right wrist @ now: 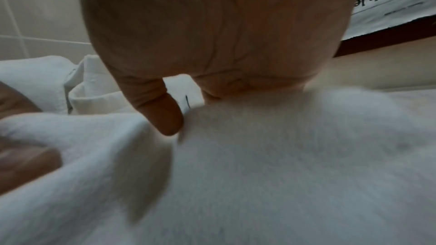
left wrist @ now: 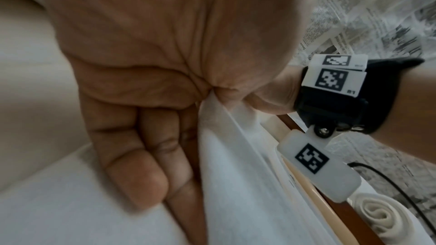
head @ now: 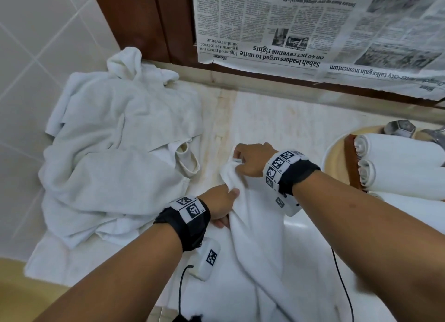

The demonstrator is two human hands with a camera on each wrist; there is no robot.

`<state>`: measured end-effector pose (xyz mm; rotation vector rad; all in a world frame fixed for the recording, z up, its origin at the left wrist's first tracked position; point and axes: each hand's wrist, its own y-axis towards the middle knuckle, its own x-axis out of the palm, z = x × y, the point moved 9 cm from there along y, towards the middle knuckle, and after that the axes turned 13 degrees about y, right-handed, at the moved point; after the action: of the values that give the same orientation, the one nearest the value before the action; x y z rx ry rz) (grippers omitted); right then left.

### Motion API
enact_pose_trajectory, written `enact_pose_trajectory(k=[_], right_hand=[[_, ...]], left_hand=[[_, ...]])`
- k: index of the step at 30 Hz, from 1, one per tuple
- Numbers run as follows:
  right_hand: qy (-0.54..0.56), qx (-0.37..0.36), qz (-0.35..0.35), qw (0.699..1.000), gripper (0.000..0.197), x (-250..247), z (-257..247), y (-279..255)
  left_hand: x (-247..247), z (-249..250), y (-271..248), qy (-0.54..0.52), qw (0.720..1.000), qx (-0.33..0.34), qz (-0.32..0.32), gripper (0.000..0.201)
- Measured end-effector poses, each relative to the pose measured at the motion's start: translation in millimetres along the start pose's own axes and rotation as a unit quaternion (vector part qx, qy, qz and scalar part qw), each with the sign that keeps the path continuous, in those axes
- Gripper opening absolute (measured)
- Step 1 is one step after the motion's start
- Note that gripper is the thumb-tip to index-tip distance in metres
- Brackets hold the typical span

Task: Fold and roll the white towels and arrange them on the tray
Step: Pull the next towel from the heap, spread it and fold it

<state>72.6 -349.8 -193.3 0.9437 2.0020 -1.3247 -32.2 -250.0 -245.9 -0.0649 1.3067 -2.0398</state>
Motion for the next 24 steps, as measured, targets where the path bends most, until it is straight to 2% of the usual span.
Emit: enact_pose_trajectory(k=[1, 3, 6, 10, 13, 15, 16, 19, 24], right_hand=[[-0.003, 0.005, -0.002, 1.000, 0.018, -2, 2, 0], [0.038, 0.024, -0.007, 0.999, 0.023, -5, 12, 0], [0.214, 0.042, -0.034, 0.975, 0.031, -5, 27, -4], [0.296, 0.012, -0.031, 0.955, 0.017, -7, 28, -8], [0.224, 0.000, 0.067, 0.972, 0.020, -19, 36, 1], [0.180, 0.025, 0.141, 0.973, 0.020, -26, 49, 5], [0.173, 0.039, 0.156, 0.972, 0.019, -25, 56, 6], [0.152, 0.067, 0.169, 0.972, 0.015, -17, 63, 8], [0.104, 0.089, 0.184, 0.973, 0.018, -15, 57, 11]], left_hand=[[0, -1, 1, -0.009, 1.000, 0.000, -0.003, 0.052], [0, -2, 3, -0.024, 1.000, 0.000, -0.006, 0.055], [1, -2, 4, -0.042, 0.999, 0.004, -0.007, 0.051], [-1, -2, 6, -0.044, 0.999, -0.009, 0.004, 0.053], [0, 1, 3, -0.051, 0.999, -0.021, -0.002, 0.050], [4, 6, -3, -0.063, 0.998, -0.017, -0.026, 0.041], [5, 9, -6, -0.064, 0.997, -0.016, -0.032, 0.033], [5, 10, -9, -0.057, 0.998, -0.023, -0.017, 0.022], [0, 6, -6, -0.055, 0.996, -0.059, 0.032, 0.044]])
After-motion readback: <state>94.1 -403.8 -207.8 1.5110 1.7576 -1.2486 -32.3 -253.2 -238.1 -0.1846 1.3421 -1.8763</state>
